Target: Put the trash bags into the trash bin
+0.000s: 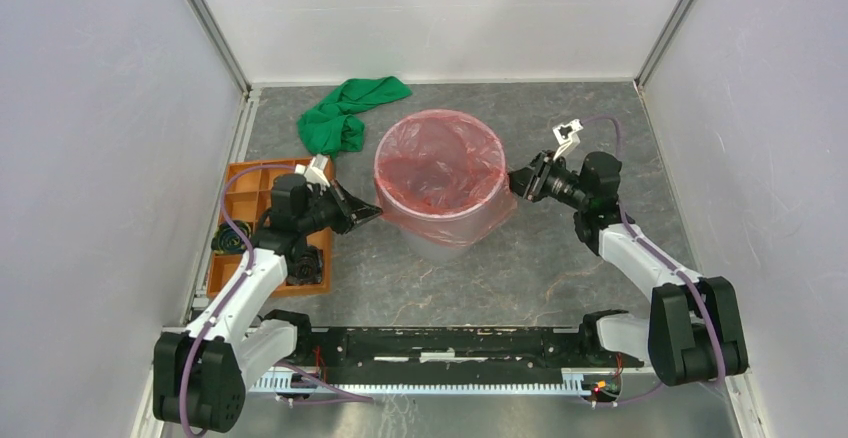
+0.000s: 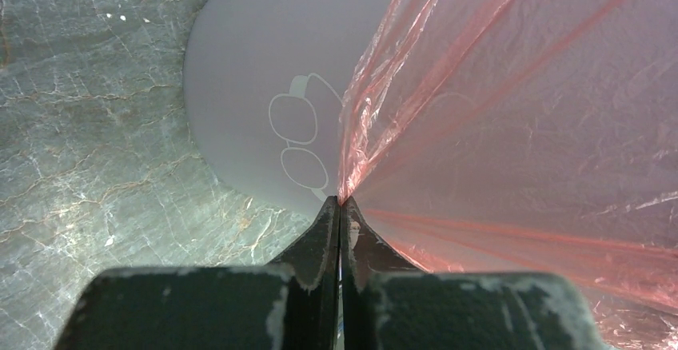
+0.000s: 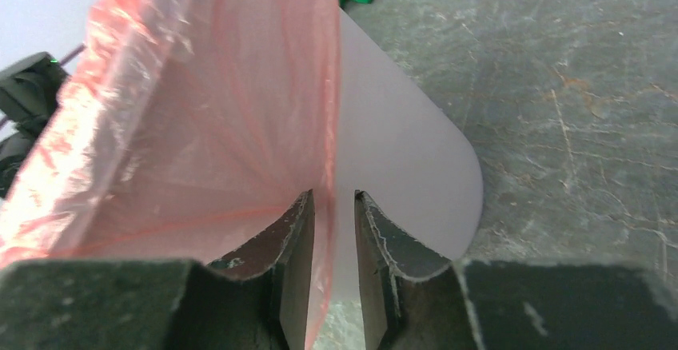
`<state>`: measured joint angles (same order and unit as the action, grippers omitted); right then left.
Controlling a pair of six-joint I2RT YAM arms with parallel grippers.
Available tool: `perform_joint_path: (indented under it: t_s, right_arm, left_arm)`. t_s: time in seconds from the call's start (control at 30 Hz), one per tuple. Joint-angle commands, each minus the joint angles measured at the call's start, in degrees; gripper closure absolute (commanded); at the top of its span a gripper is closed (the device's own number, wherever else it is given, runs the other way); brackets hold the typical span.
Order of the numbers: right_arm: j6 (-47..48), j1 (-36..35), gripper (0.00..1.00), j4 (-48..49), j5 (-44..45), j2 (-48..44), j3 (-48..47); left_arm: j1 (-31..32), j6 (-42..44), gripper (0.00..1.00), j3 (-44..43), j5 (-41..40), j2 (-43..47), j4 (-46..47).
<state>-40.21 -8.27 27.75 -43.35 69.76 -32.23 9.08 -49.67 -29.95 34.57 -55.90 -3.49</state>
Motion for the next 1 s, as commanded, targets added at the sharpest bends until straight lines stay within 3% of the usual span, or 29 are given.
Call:
perform_joint_path:
  t_s: [0.0,0.47,0.6,0.7,0.87,0.97]
  right_arm:
    - [6.26,-0.82,0.71,-3.54,5.06,0.64,0.73]
    - [17.26,-1.32,0.68,-17.28,12.15,2.76,-2.35]
    - [24.18,-1.29,0.64,-32.51,32.62,-1.93,-8.03]
    - [24.11,-0.76,0.57,-31.5,41.38,-9.66,-5.75]
    - [22.99,0.57,0.4,-32.42,37.78,-18.46,-6.07]
    - [24.03,0.65,0.24,-31.65,27.6,-19.78,-8.17]
  left_arm:
    - [-0.03,-0.83,0.98,0.28,-0.51,0.32,3.29]
    - [-0.03,2.19,0.98,0.04,-4.82,2.35,-1.44]
    - [-0.03,3.72,0.94,-1.73,-4.84,3.51,-4.52]
    - [0.0,5.09,0.92,-3.55,-5.96,5.01,-7.57]
    - [-0.03,5.81,0.92,-4.23,-6.89,6.28,-9.24]
    - [-0.03,5.73,0.92,-4.72,-5.99,5.86,-9.24]
